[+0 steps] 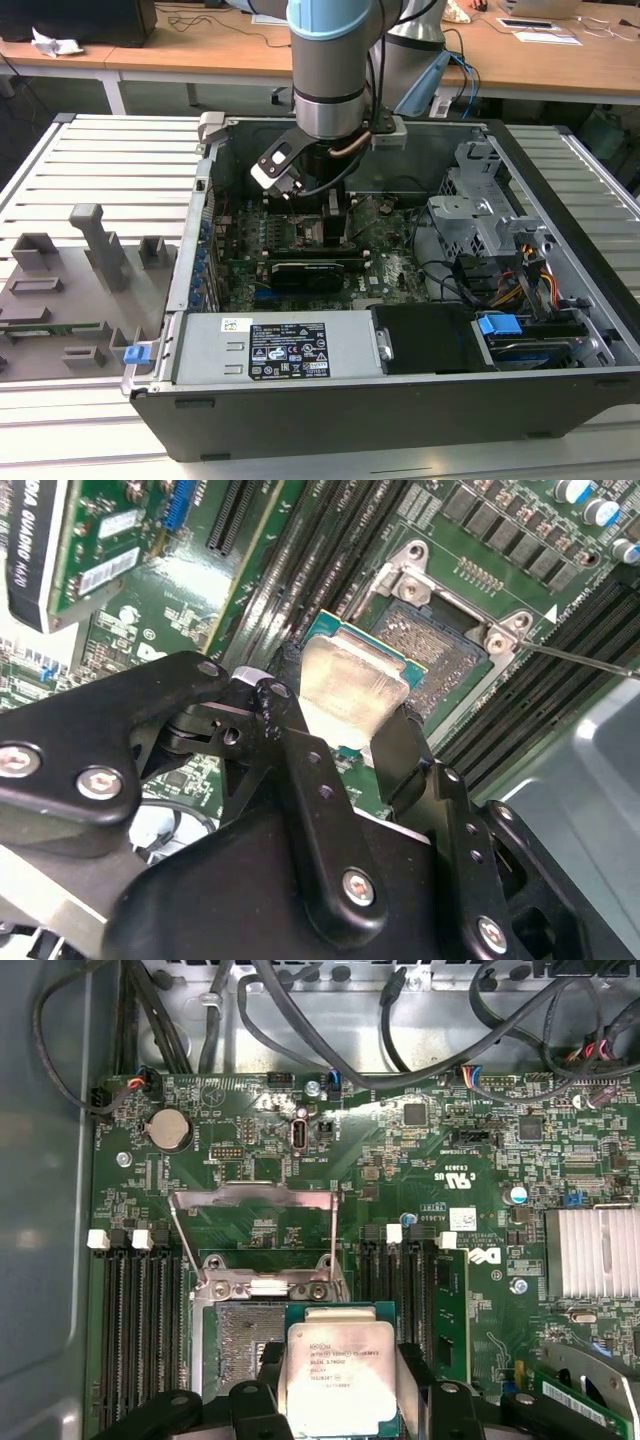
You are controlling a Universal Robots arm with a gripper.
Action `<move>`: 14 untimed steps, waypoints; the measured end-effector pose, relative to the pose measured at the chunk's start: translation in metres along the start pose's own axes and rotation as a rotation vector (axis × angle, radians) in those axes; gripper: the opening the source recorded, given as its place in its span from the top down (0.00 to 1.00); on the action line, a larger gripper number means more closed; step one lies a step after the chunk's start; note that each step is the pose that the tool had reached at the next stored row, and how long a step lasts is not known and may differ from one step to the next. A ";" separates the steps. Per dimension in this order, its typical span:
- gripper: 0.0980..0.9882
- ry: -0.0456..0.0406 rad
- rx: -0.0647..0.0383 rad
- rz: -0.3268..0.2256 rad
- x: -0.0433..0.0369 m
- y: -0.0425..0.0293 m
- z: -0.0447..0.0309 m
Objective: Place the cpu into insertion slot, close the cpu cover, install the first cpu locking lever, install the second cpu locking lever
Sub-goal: 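Place the cpu into insertion slot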
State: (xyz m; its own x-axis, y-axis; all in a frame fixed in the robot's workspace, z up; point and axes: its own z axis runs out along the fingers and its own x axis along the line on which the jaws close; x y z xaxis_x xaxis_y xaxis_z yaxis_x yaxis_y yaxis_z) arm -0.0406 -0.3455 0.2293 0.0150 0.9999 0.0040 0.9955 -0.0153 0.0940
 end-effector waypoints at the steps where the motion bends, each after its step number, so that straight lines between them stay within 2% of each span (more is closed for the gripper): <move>1: 0.52 -0.0002 0.000 0.000 0.0018 0.0000 0.0000; 7: 0.52 -0.0052 0.000 -0.001 0.0082 -0.0001 0.0000; 14: 0.52 -0.0055 0.000 -0.001 0.0132 -0.0002 0.0000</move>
State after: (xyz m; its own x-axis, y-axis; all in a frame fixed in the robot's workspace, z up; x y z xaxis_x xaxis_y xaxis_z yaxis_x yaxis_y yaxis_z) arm -0.0405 -0.3323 0.2293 0.0150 0.9999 -0.0015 0.9955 -0.0148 0.0941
